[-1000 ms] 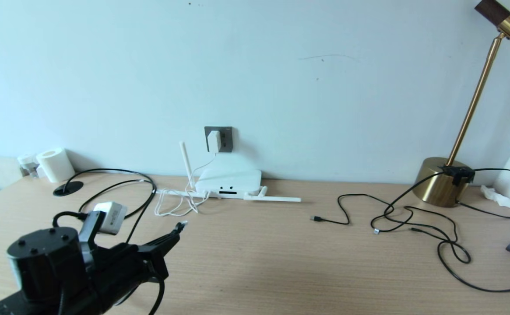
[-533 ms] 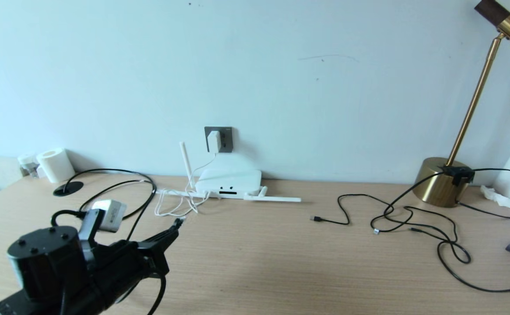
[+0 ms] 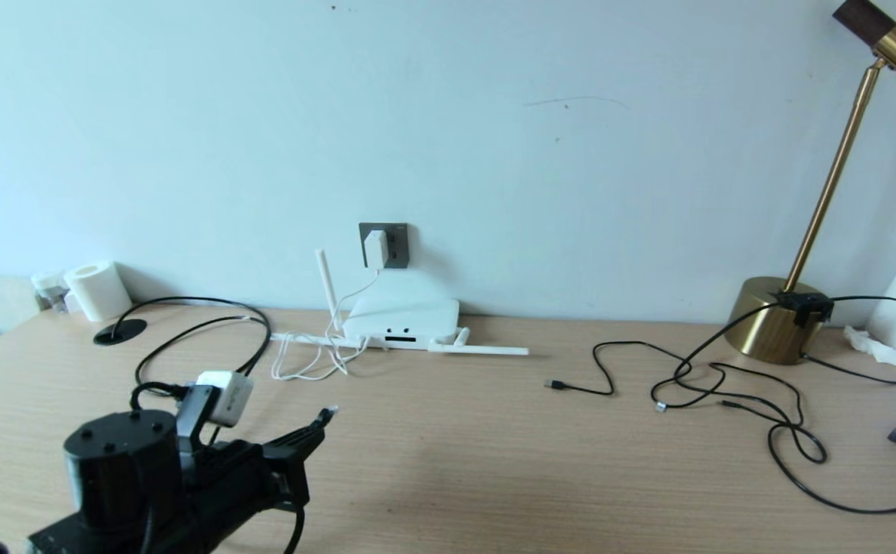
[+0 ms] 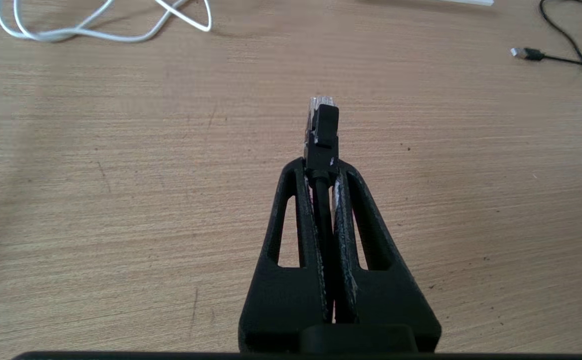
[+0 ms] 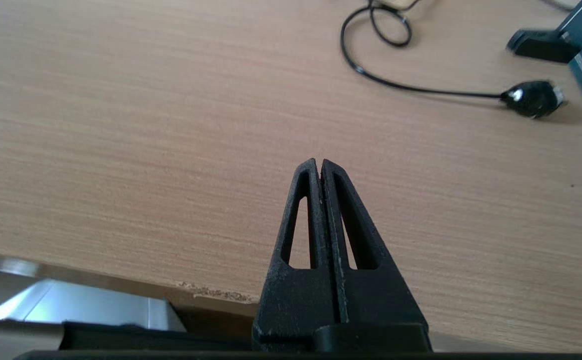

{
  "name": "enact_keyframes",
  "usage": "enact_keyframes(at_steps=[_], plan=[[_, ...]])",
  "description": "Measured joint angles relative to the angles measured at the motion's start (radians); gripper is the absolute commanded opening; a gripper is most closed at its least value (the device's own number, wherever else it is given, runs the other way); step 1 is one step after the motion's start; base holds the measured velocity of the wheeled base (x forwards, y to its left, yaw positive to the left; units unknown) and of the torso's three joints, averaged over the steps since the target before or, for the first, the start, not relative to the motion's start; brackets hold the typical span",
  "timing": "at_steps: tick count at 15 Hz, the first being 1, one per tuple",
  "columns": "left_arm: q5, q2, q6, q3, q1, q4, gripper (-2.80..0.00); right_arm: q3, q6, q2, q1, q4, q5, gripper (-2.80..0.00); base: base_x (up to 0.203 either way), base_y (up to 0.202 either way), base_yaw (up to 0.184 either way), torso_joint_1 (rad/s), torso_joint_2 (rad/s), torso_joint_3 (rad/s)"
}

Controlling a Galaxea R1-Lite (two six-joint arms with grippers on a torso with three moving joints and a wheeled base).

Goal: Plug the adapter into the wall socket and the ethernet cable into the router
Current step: Align cable and router interface

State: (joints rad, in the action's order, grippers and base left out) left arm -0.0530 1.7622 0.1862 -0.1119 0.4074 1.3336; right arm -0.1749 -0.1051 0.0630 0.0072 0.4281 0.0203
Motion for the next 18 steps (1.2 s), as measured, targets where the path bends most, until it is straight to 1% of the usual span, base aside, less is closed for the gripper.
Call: enact_keyframes(at_steps=[2,4,6,9,12,15,17,18], plan=[[-0.014,0.017,0.0,0.011,0.0,0.0,-2.8,0.001,-0.002,0.023,0.0,-0.001,0.012,-2.8,0.0,0.0,0.0,0.0,0.0,0.0],[-0.043,0.022,-0.008,0.028,0.0,0.006,-2.8,0.001,-0.005,-0.008,0.0,-0.001,0.016,-2.8,0.0,0.0,0.0,0.0,0.0,0.0],[-0.048,0.028,-0.02,0.035,0.0,0.028,-2.8,0.001,-0.008,-0.04,0.0,-0.001,0.028,-2.8,0.0,0.0,0.0,0.0,0.0,0.0],[-0.049,0.062,-0.019,0.035,0.013,0.098,-2.8,0.0,0.006,-0.059,0.0,0.001,0.03,-2.8,0.0,0.0,0.0,0.0,0.0,0.0],[-0.047,0.135,0.001,0.033,0.018,0.175,-2.8,0.0,0.006,-0.063,0.0,0.001,0.03,-2.8,0.0,0.0,0.0,0.0,0.0,0.0],[-0.052,0.174,0.007,0.031,0.024,0.187,-2.8,0.001,0.006,-0.063,0.0,0.001,0.03,-2.8,0.0,0.0,0.0,0.0,0.0,0.0],[-0.074,0.169,0.01,0.031,0.023,0.188,-2.8,0.001,0.006,-0.063,0.0,0.001,0.03,-2.8,0.0,0.0,0.0,0.0,0.0,0.0],[-0.075,0.161,0.008,0.023,0.024,0.188,-2.8,0.001,0.006,-0.063,0.0,0.001,0.03,-2.8,0.0,0.0,0.0,0.0,0.0,0.0]])
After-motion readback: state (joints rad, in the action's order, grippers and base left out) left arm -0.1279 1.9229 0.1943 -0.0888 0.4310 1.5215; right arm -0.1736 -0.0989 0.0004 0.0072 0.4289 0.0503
